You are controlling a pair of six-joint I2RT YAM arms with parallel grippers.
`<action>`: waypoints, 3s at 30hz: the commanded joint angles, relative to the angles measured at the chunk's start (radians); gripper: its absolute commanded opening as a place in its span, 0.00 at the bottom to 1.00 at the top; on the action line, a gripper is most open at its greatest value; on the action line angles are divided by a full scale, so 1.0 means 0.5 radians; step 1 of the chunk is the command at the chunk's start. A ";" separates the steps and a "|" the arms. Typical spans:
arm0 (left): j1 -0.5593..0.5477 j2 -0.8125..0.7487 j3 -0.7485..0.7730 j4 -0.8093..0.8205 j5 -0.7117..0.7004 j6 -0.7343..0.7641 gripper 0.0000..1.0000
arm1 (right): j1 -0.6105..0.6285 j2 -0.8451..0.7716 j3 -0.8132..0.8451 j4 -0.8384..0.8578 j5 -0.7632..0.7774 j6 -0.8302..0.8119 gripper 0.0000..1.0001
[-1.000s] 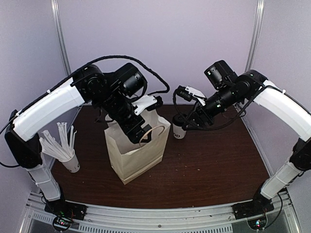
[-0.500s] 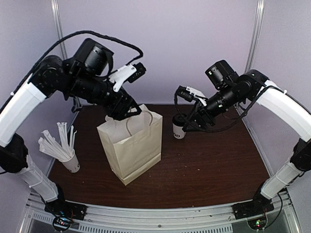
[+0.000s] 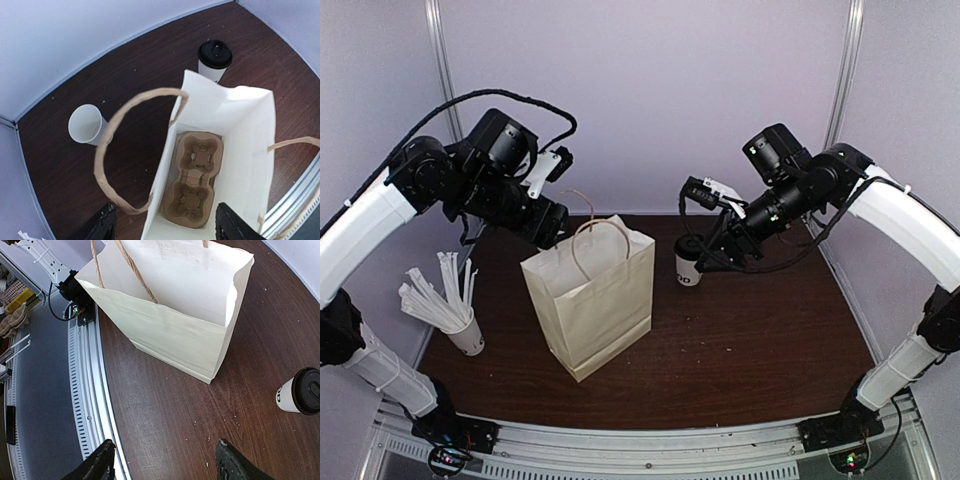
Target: Pack the takeout coffee
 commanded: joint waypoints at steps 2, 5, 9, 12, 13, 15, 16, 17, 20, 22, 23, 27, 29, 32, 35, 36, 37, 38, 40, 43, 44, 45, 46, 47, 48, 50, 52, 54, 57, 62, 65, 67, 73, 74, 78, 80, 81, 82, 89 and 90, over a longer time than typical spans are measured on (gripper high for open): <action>0.183 0.012 -0.127 0.070 0.163 -0.100 0.65 | -0.010 -0.021 -0.007 -0.010 -0.026 -0.039 0.68; 0.268 0.026 -0.209 0.126 0.314 -0.071 0.57 | -0.010 -0.046 -0.029 -0.001 0.002 -0.045 0.68; 0.311 0.084 -0.233 0.153 0.491 0.015 0.47 | -0.010 -0.065 -0.046 0.008 0.036 -0.051 0.68; 0.318 0.137 -0.221 0.143 0.605 0.065 0.38 | -0.015 -0.060 -0.052 0.019 0.066 -0.027 0.68; 0.319 0.155 -0.213 0.142 0.619 0.076 0.28 | -0.015 -0.056 -0.051 0.021 0.086 -0.019 0.68; 0.321 0.186 -0.192 0.140 0.620 0.095 0.09 | -0.020 -0.050 -0.050 0.026 0.111 -0.012 0.68; 0.321 0.201 -0.180 0.140 0.626 0.111 0.05 | -0.022 -0.050 -0.049 0.029 0.121 -0.009 0.68; 0.322 0.215 -0.165 0.140 0.630 0.146 0.03 | -0.027 -0.047 -0.054 0.032 0.134 -0.005 0.68; 0.321 0.279 -0.089 0.121 0.651 0.255 0.00 | -0.063 -0.045 -0.073 0.046 0.215 0.020 0.68; 0.308 0.304 -0.041 0.132 0.696 0.332 0.00 | -0.126 -0.054 -0.092 0.064 0.243 0.033 0.67; 0.283 0.305 -0.014 0.143 0.686 0.374 0.00 | -0.167 -0.063 -0.104 0.076 0.241 0.045 0.67; 0.103 0.333 0.161 0.134 0.414 0.623 0.00 | -0.390 -0.096 -0.135 0.122 0.217 0.078 0.67; -0.006 0.363 0.201 0.130 0.302 0.774 0.00 | -0.483 -0.107 -0.157 0.134 0.199 0.086 0.67; -0.163 0.421 0.204 0.135 0.139 0.874 0.00 | -0.578 -0.124 -0.218 0.160 0.186 0.086 0.67; -0.323 0.443 0.162 0.171 0.014 0.947 0.00 | -0.630 -0.132 -0.266 0.183 0.192 0.091 0.67; -0.382 0.427 0.121 0.221 -0.045 0.969 0.00 | -0.641 -0.130 -0.274 0.183 0.190 0.092 0.67; -0.466 0.406 0.071 0.272 -0.109 0.990 0.00 | -0.650 -0.129 -0.282 0.186 0.190 0.092 0.67; -0.503 0.383 0.022 0.326 -0.179 1.008 0.00 | -0.660 -0.129 -0.289 0.189 0.188 0.092 0.67; -0.632 0.341 -0.058 0.396 -0.300 1.014 0.00 | -0.671 -0.130 -0.297 0.195 0.190 0.093 0.67; -0.802 0.270 -0.211 0.570 -0.538 1.022 0.00 | -0.678 -0.126 -0.306 0.199 0.185 0.092 0.67; -0.861 0.225 -0.285 0.667 -0.580 1.048 0.00 | -0.681 -0.125 -0.314 0.206 0.184 0.088 0.67; -0.915 0.200 -0.359 0.782 -0.612 1.071 0.00 | -0.685 -0.124 -0.324 0.212 0.183 0.080 0.67; -0.966 0.189 -0.410 0.862 -0.674 1.083 0.00 | -0.685 -0.126 -0.336 0.219 0.186 0.078 0.67; -1.008 0.195 -0.441 0.900 -0.713 1.086 0.00 | -0.689 -0.126 -0.352 0.228 0.186 0.078 0.67; -1.040 0.207 -0.452 0.908 -0.751 1.074 0.00 | -0.692 -0.129 -0.366 0.236 0.190 0.078 0.67; -1.085 0.236 -0.465 0.900 -0.830 1.052 0.00 | -0.699 -0.128 -0.375 0.239 0.186 0.074 0.67; -1.100 0.247 -0.467 0.879 -0.877 1.015 0.00 | -0.703 -0.123 -0.367 0.233 0.167 0.078 0.67; -1.103 0.240 -0.478 0.882 -0.877 1.006 0.00 | -0.703 -0.118 -0.362 0.233 0.147 0.080 0.67; -1.105 0.238 -0.486 0.891 -0.896 1.010 0.00 | -0.703 -0.122 -0.356 0.226 0.105 0.073 0.67; -1.017 0.256 -0.380 0.877 -0.786 1.002 0.00 | -0.703 -0.185 -0.277 0.078 -0.173 -0.148 0.67; -0.794 0.256 -0.267 0.737 -0.374 0.858 0.00 | -0.701 -0.267 -0.152 -0.178 -0.543 -0.480 0.68; -0.615 0.234 -0.275 0.735 -0.067 0.780 0.00 | -0.693 -0.312 -0.070 -0.444 -0.821 -0.796 0.68; -0.162 0.246 -0.372 0.868 0.669 0.575 0.00 | -0.371 -0.301 0.034 -0.650 -0.859 -0.930 0.74; -0.126 0.255 -0.378 0.894 0.740 0.553 0.00 | -0.293 -0.297 0.014 -0.565 -0.776 -0.851 0.75; -0.040 0.310 -0.345 0.943 0.861 0.520 0.00 | -0.110 -0.149 0.035 -0.270 -0.430 -0.565 0.75; -0.015 0.326 -0.317 0.946 0.859 0.515 0.08 | -0.090 -0.044 0.099 -0.187 -0.292 -0.494 0.75; 0.000 0.337 -0.304 0.945 0.858 0.513 0.16 | -0.090 0.008 0.139 -0.169 -0.279 -0.484 0.75; 0.019 0.349 -0.287 0.945 0.853 0.504 0.21 | -0.090 0.051 0.173 -0.137 -0.264 -0.456 0.74; 0.115 0.303 -0.340 1.115 0.814 0.463 0.26 | -0.059 0.260 0.335 0.063 -0.390 -0.310 0.60; 0.122 0.289 -0.351 1.147 0.796 0.457 0.26 | -0.054 0.284 0.365 0.074 -0.401 -0.300 0.54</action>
